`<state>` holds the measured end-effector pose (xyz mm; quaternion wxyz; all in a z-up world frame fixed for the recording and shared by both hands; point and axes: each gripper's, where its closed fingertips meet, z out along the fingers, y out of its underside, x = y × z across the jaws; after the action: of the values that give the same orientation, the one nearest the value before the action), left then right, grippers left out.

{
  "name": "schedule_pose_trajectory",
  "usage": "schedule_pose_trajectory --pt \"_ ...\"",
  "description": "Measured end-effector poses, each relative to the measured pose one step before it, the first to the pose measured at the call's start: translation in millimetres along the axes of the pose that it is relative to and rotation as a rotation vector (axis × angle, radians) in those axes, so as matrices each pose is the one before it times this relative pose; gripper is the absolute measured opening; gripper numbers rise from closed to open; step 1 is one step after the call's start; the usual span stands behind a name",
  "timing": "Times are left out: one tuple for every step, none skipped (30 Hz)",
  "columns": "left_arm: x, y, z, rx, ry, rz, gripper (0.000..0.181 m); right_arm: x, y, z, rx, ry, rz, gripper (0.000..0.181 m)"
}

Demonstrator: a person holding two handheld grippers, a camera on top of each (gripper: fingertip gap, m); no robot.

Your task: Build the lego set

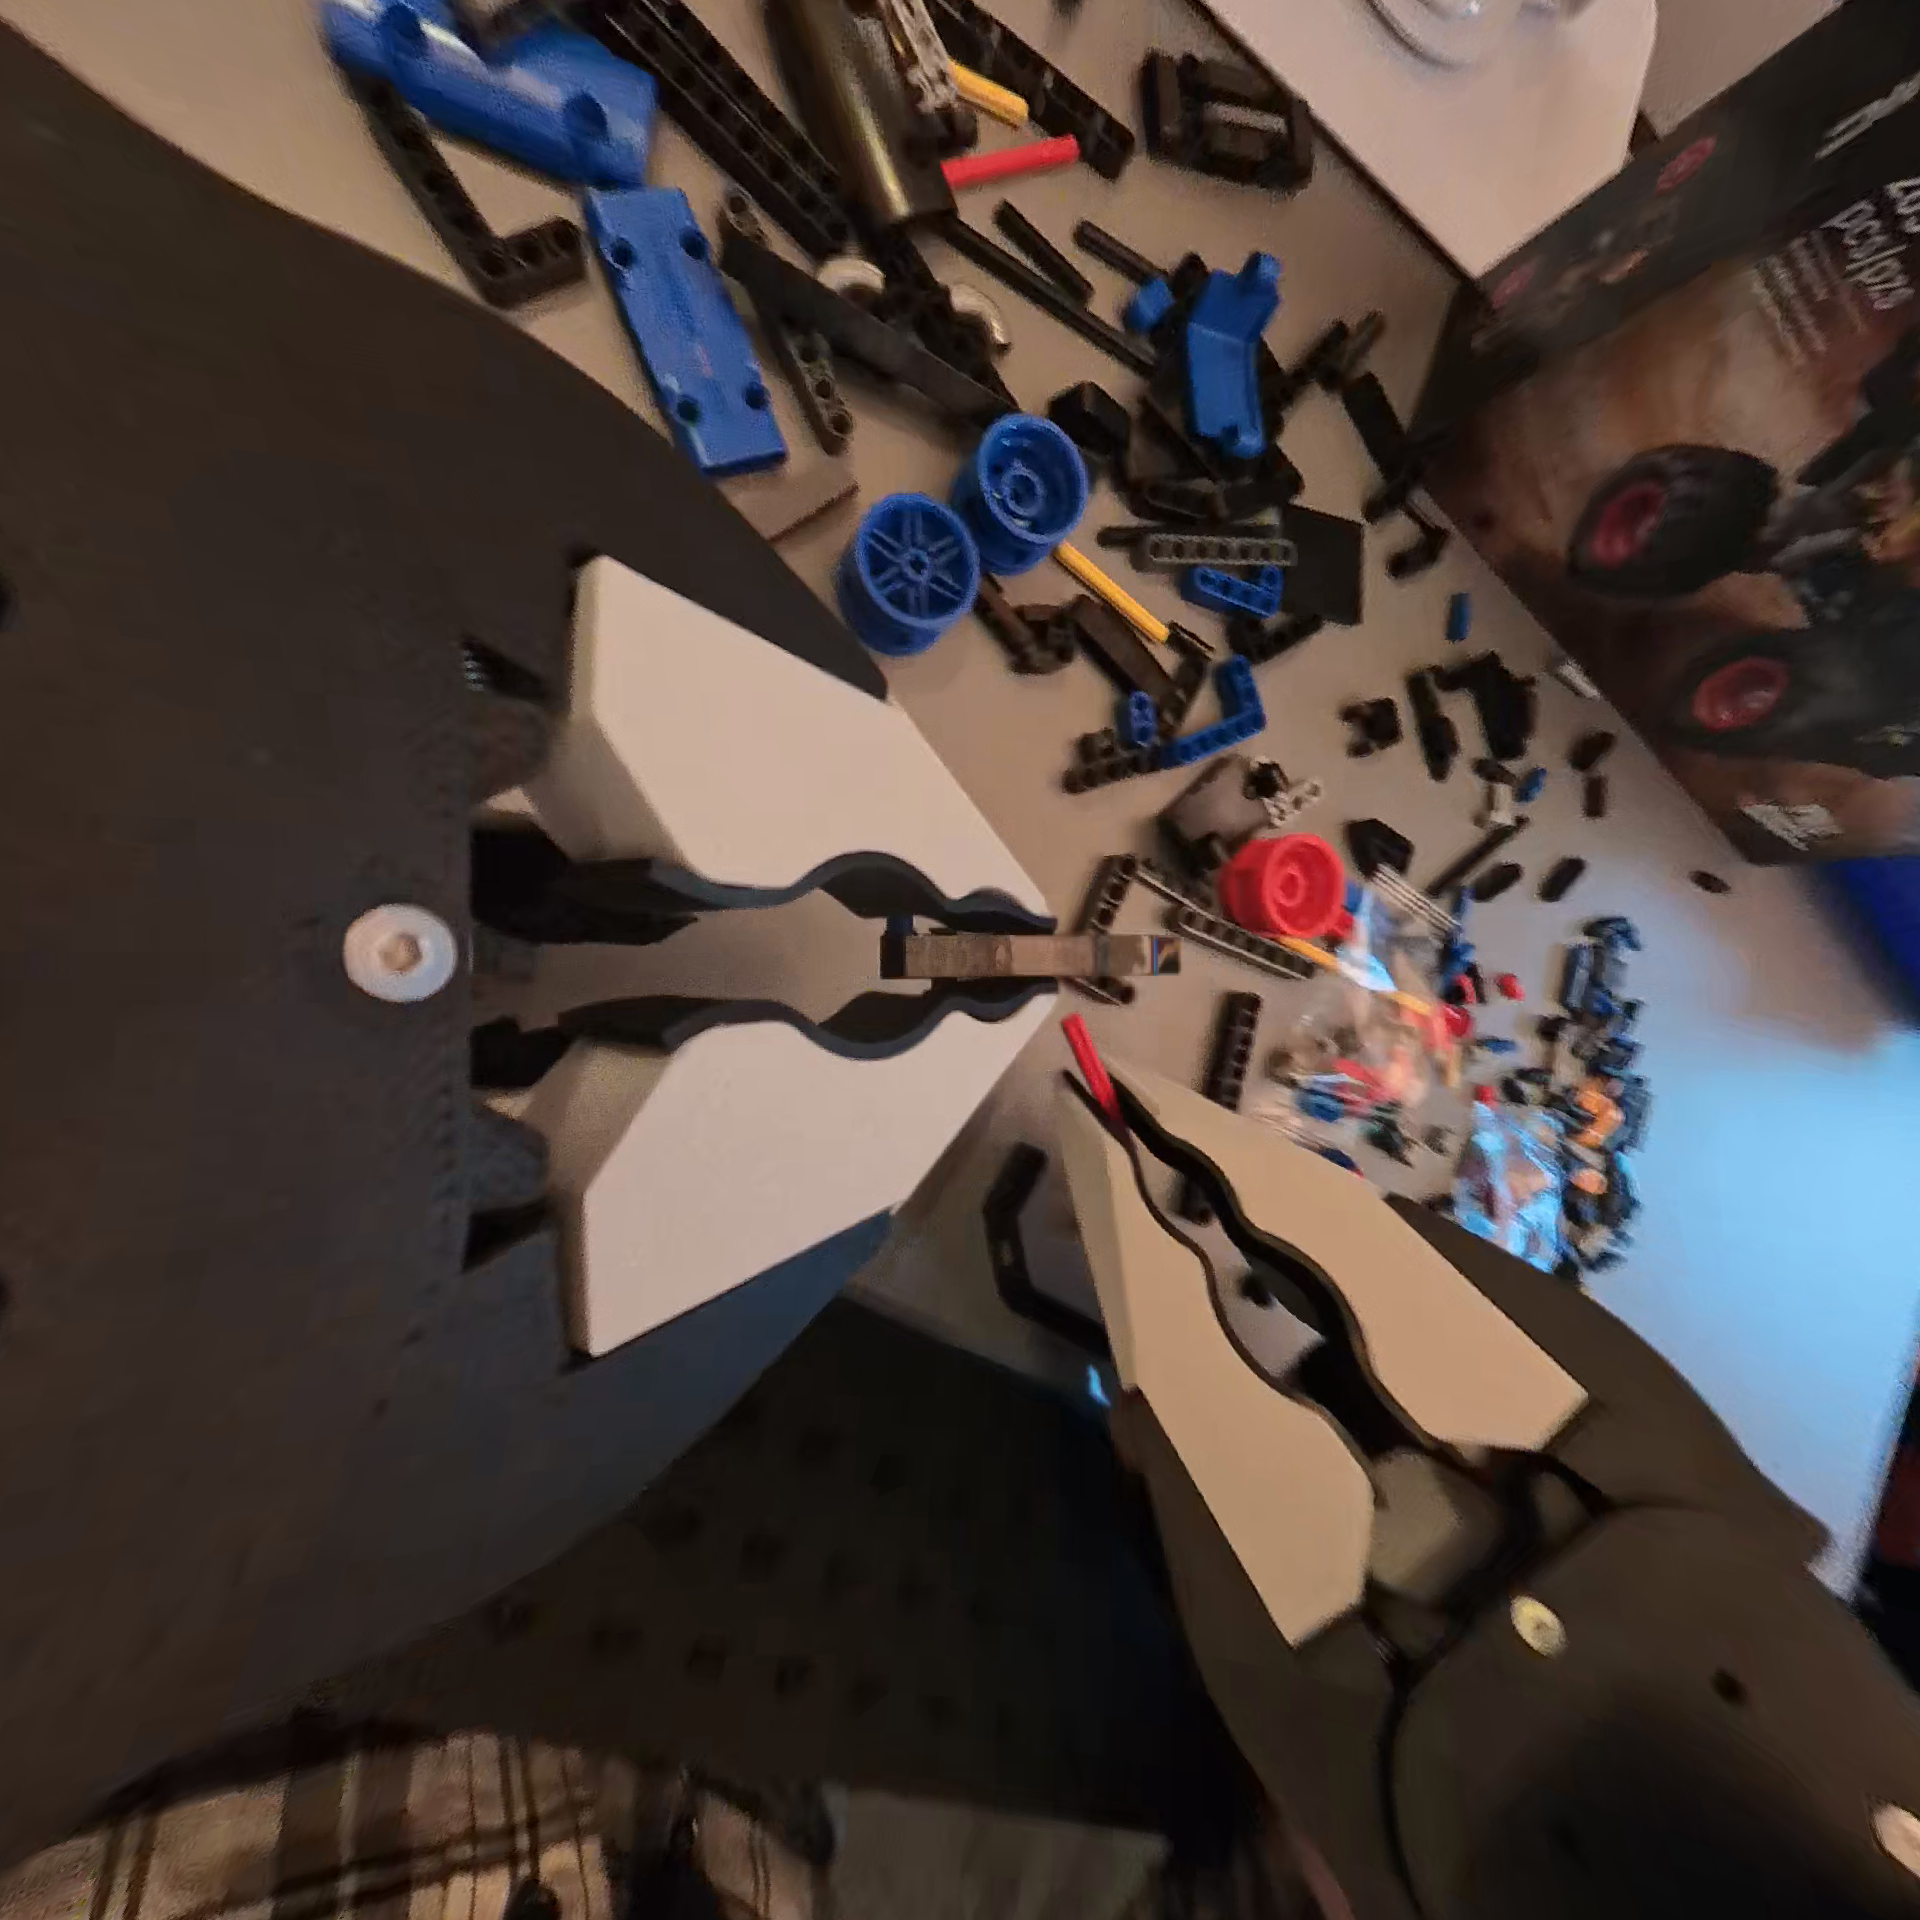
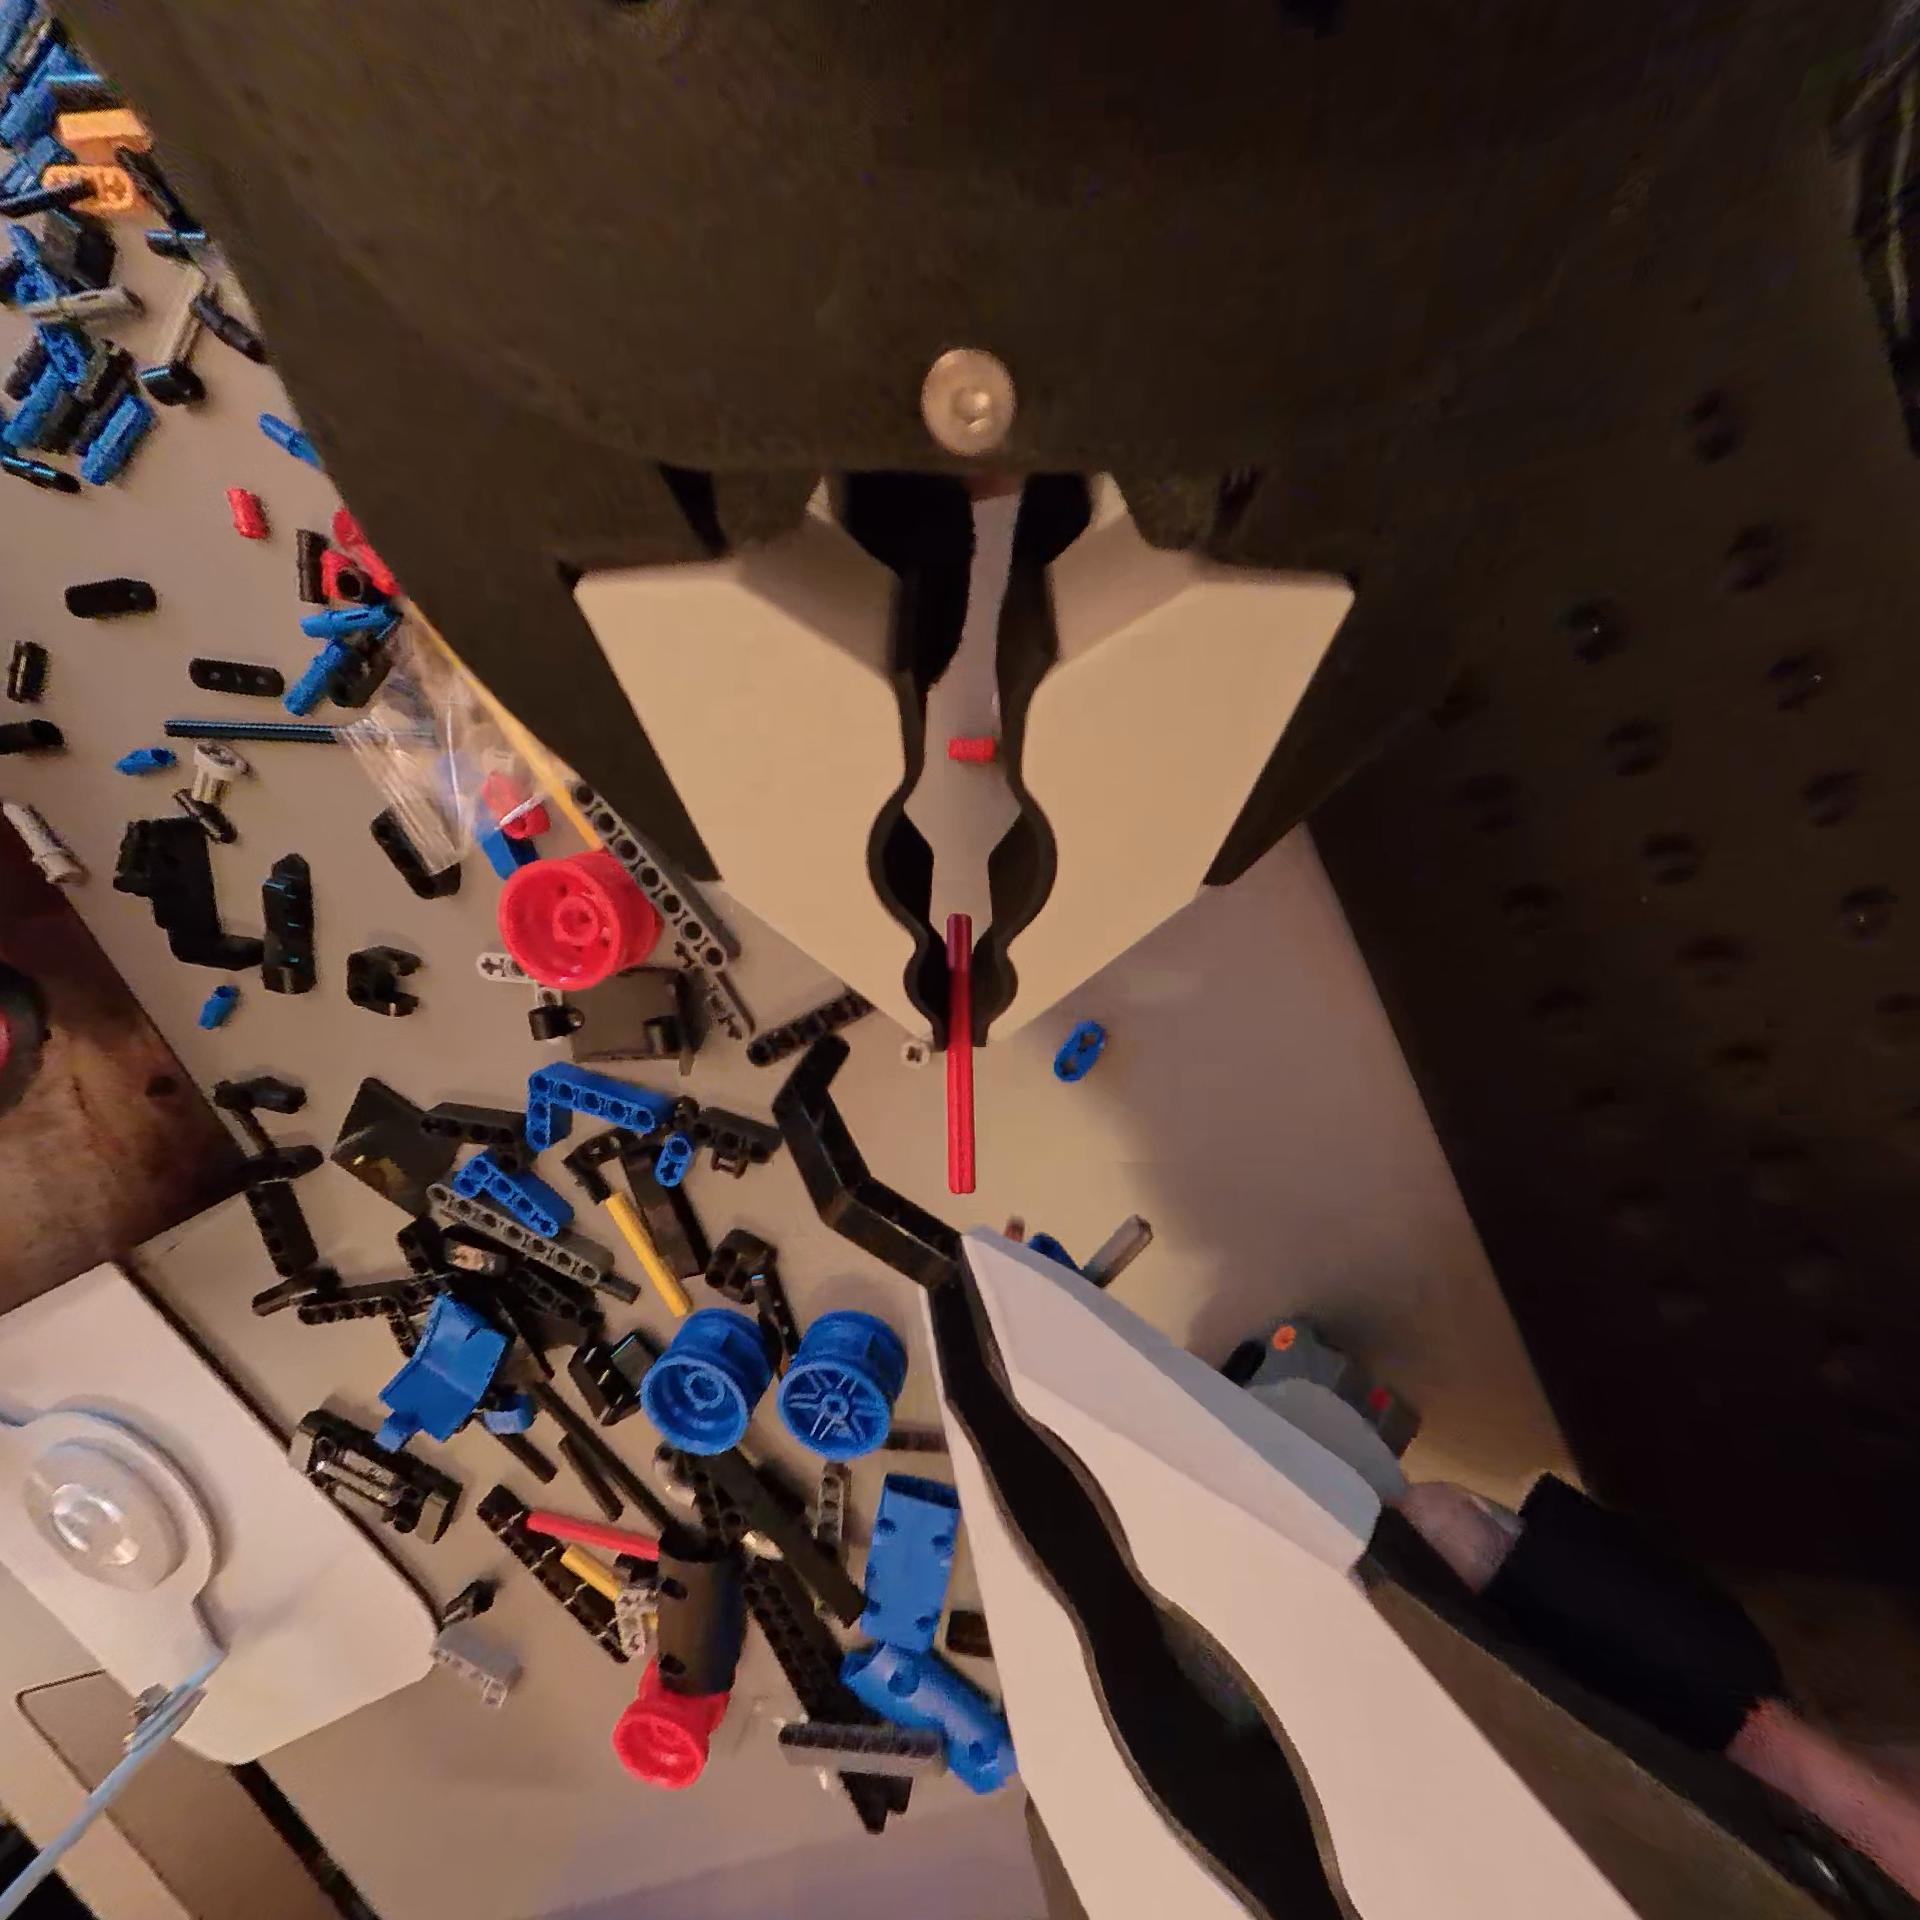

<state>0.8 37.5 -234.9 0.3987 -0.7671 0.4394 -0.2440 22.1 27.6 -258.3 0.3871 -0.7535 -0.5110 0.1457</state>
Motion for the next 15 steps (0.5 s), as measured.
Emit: schedule_pose_trajectory --pt "1.45 5.45 -0.08 -0.0198 -0.0192 0.0107 0.006 -2.25 2.32 -0.02 -0.0087 -0.0055 -0.0103 0.001" --pt "3.49 5.52 0.92 -0.0183 -0.0095 -0.0004 0.006 -2.70 1.97 -0.09 -0.0064 -0.0091 -0.0095 0.001" --pt "4.38 6.99 2.02 -0.0270 -0.0124 0.0162 0.006 -3.42 1.64 0.02 -0.0041 -0.0155 -0.0069 0.001" --pt "2.80 8.55 3.06 -0.0357 -0.0237 0.0308 0.006 -3.40 1.35 0.18 -0.0033 -0.0159 -0.0058 0.001" --pt "-0.33 8.08 2.61 -0.0324 -0.0356 0.0312 0.006 -2.32 1.30 0.43 -0.0036 -0.0079 -0.0053 0.001" --pt "0.99 5.44 1.53 -0.0182 -0.0139 0.0159 0.006 -1.46 1.15 0.31 -0.0029 -0.0038 -0.0052 0.001" --pt "2.08 3.19 0.86 -0.0064 0.0057 -0.0020 0.006 -1.74 1.02 0.30 -0.0005 -0.0064 -0.0048 0.001" --pt "0.57 1.10 0.24 0.0034 0.0036 -0.0066 0.010 -1.60 0.52 0.20 0.0011 -0.0064 -0.0015 0.001" --pt "-1.32 -1.51 -1.30 0.0117 -0.0060 -0.0011 0.017 -1.62 0.48 0.15 0.0016 -0.0082 0.0004 0.001" --pt "0.71 -2.53 -2.47 0.0141 0.0028 0.0089 0.025 -2.33 -0.06 -0.22 0.0045 -0.0139 0.0003 0.001" --pt "1.33 -4.14 -3.11 0.0207 -0.0008 0.0244 0.031 -2.19 -0.58 -0.47 0.0067 -0.0156 0.0028 0.001" --pt "2.51 -5.61 -3.23 0.0264 -0.0088 0.0611 0.032 -1.33 -0.66 -0.80 0.0040 -0.0096 -0.0010 0.001" --pt "3.90 -6.15 -2.84 0.0244 -0.0142 0.0959 0.032 -1.17 -0.39 -1.16 0.0006 -0.0064 -0.0122 0.001" --pt "1.62 -6.26 -2.38 0.0185 -0.0319 0.1089 0.030 -2.28 -1.01 -1.38 0.0009 -0.0118 -0.0146 0.001" --pt "2.13 -5.08 -1.41 0.0073 -0.0287 0.1198 0.026 -3.31 -1.73 -1.50 0.0019 -0.0197 -0.0084 0.001"
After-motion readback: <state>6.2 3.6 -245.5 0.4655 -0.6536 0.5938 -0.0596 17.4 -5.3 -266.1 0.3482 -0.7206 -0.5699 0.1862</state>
